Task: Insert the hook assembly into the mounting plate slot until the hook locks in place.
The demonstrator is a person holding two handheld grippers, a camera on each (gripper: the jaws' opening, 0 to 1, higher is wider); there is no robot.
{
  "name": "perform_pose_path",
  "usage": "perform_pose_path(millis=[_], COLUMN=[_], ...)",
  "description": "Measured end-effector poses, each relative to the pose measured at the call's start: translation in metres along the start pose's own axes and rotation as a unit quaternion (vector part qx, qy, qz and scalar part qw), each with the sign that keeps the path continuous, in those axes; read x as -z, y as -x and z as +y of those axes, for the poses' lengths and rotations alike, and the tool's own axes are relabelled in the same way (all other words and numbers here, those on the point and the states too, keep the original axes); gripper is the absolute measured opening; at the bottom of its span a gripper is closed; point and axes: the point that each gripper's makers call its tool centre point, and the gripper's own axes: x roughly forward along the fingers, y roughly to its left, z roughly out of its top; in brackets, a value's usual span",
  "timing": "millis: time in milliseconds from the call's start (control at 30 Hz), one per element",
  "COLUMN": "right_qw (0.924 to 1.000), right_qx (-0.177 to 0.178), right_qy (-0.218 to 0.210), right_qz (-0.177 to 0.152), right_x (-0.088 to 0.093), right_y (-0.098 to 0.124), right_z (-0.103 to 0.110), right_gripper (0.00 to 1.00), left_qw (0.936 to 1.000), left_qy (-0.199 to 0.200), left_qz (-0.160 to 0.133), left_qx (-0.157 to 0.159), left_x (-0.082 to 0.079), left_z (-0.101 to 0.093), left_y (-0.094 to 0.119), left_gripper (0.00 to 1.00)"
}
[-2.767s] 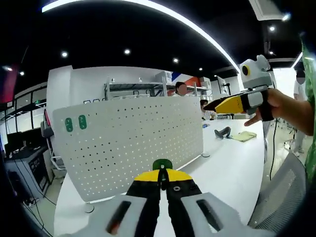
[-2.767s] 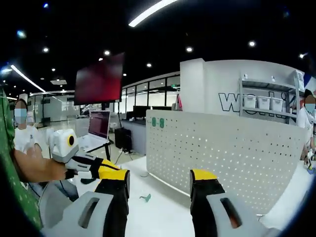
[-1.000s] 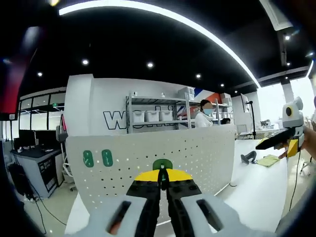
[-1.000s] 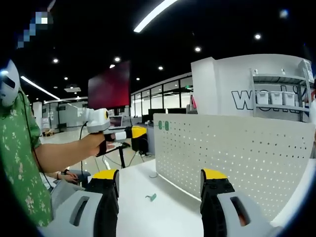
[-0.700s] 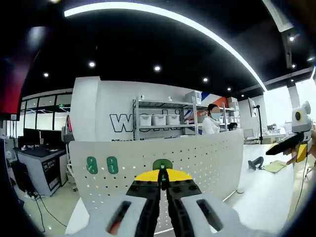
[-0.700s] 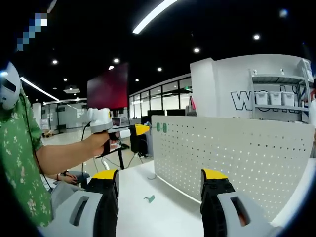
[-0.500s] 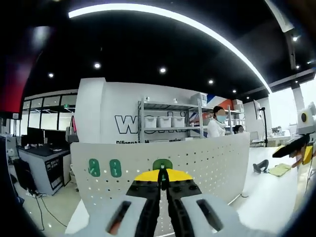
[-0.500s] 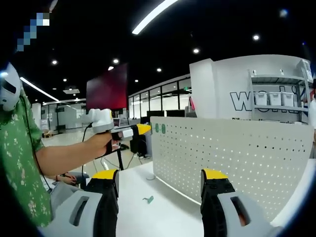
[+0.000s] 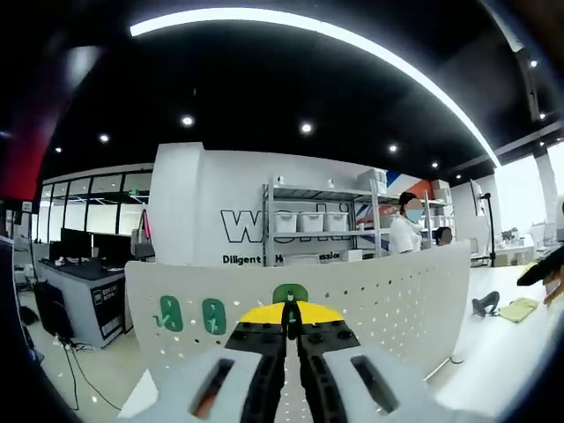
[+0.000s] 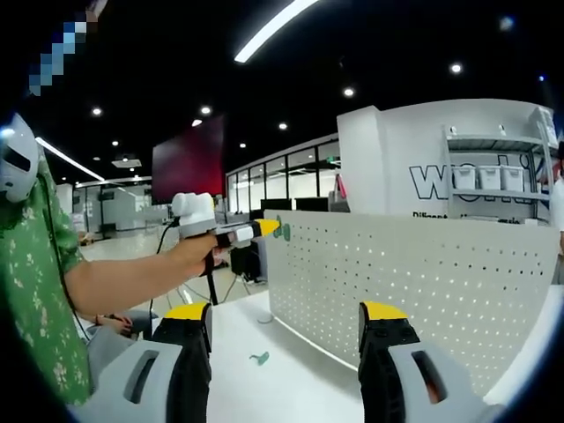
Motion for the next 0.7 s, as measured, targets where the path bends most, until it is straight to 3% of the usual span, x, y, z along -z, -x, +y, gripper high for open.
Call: perform_pose_path(millis=[400, 700], right_qw=[1.0, 1.0], right_qx=[0.002, 0.003], right_qy=[0.003, 0.004], right_qz=[-0.001, 0.002], right_x=[0.0, 0.0], right_y=[0.0, 0.001], right_z=[-0.006, -0.009], right_gripper=[0.7, 0.7], left_qw=[0.9992, 0.9988], left_qy=[0.002, 0.006], left_qz=[0.0, -0.004], left_qx=[-0.039, -0.048], left_x=[0.011, 0.012], left_z=[0.008, 0.014], left_y=[-0.013, -0.025], left_gripper=[0.03, 0.03])
